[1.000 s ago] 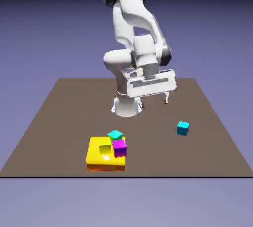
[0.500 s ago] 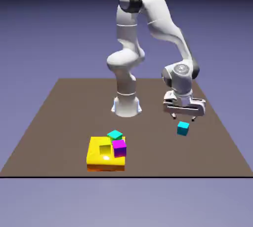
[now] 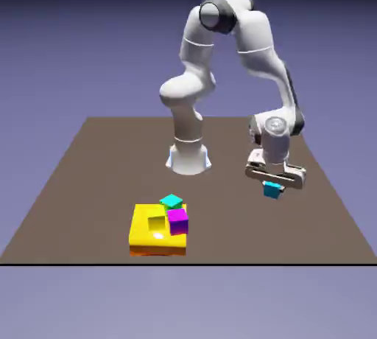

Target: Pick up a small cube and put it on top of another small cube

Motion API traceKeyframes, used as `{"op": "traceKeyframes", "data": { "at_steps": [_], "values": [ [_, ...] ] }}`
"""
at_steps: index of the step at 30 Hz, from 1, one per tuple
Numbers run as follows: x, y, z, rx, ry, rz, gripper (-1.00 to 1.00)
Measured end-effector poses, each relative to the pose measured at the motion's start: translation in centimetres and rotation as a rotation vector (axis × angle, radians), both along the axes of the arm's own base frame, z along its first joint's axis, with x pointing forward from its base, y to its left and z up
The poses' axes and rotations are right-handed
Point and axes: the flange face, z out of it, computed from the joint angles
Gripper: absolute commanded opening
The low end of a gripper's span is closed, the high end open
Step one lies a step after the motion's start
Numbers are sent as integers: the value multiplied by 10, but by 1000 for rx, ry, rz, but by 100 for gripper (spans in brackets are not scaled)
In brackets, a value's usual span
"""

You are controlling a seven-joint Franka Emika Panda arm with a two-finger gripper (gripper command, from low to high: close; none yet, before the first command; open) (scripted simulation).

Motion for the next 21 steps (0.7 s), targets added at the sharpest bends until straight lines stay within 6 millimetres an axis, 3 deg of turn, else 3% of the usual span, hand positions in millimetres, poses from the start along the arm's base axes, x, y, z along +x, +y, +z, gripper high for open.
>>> {"op": "traceKeyframes", "data": {
  "at_steps": [3,10,15,21],
  "values": [
    [1,-3,16,-3,1,-1,-100],
    [110,-61,46,50,-17,119,-100],
    [176,-133,70,59,-34,204,-100],
    [230,-248,102,39,-37,290,-100]
  ]
}}
